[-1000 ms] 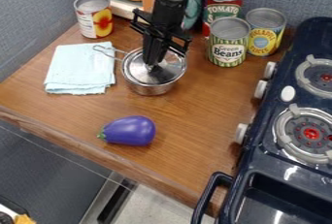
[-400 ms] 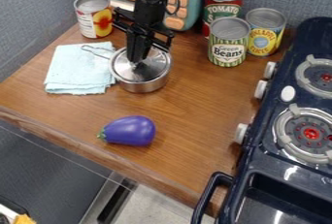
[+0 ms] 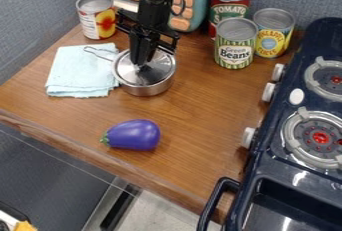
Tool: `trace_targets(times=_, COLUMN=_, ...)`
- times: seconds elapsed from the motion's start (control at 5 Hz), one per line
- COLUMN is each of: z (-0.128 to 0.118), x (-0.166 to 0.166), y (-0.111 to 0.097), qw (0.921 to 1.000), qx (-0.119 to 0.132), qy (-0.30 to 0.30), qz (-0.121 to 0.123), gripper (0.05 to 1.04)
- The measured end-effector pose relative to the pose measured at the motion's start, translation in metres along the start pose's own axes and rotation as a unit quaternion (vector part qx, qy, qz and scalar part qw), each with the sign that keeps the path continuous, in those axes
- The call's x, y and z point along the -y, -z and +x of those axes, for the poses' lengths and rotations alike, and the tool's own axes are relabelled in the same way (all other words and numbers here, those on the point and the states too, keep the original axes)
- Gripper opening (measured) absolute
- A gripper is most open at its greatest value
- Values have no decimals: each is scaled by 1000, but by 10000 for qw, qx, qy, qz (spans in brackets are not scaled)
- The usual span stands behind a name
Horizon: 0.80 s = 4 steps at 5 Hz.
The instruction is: Put the lid on the pan
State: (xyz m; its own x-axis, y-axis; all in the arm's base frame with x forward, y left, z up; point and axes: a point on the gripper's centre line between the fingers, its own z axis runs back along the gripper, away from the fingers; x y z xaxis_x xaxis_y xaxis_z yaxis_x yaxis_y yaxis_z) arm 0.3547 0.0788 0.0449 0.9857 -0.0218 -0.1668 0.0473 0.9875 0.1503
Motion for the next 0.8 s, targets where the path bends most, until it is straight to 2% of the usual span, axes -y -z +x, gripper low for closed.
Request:
trace_targets(times=0.2, z=1, x=-3, y=-7, qw=9996, qx=210, qy=-96, qz=-159, gripper=467)
trace_targets(times=0.4, z=1, x=-5, y=-11, qw=9991, qx=280, qy=-230, qz=-235, gripper=780)
trace_targets(times=0.6, z=-2, x=-8, y=-21, qw=9978, qx=473, qy=-283, qz=-371, gripper=996)
trace_targets(times=0.8, z=-12, x=-11, y=-58, qw=9937, qx=1044, qy=-350, qz=-216, gripper=1002)
